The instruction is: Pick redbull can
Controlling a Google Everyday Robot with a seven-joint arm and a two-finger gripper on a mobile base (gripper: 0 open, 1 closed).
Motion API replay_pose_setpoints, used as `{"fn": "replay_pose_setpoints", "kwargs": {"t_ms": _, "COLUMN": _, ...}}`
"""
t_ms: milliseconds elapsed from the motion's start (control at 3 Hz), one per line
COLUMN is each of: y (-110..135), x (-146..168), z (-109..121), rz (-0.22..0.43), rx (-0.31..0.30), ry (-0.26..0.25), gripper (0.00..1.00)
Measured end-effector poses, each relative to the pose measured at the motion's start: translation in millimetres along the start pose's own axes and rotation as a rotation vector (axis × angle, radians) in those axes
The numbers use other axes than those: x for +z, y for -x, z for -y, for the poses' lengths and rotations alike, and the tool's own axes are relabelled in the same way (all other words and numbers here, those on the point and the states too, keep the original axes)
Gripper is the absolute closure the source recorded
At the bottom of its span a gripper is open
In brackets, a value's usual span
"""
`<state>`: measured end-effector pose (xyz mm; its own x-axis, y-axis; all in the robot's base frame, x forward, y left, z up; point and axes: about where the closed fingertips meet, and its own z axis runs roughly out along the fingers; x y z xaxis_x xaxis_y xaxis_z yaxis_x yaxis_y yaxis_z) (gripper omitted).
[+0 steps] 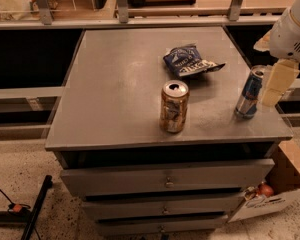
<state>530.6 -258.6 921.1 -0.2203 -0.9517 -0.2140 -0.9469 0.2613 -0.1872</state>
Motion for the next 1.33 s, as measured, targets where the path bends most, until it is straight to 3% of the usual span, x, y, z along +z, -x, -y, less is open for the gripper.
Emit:
{"fn": "replay_pose_setpoints", "kwargs": {"t_ms": 333, "y": -1.7, "x": 11.5, "z": 2.1, "rz": -0.003, "rx": 0.002, "ry": 0.021, "gripper": 0.18}}
{"fn": "replay_pose_setpoints", "kwargs": {"t_ms": 1333, "y": -2.3, "x": 16.0, "z": 4.9, "rz": -0.018, "rx": -0.021, "ry": 0.026, "gripper": 0.88}}
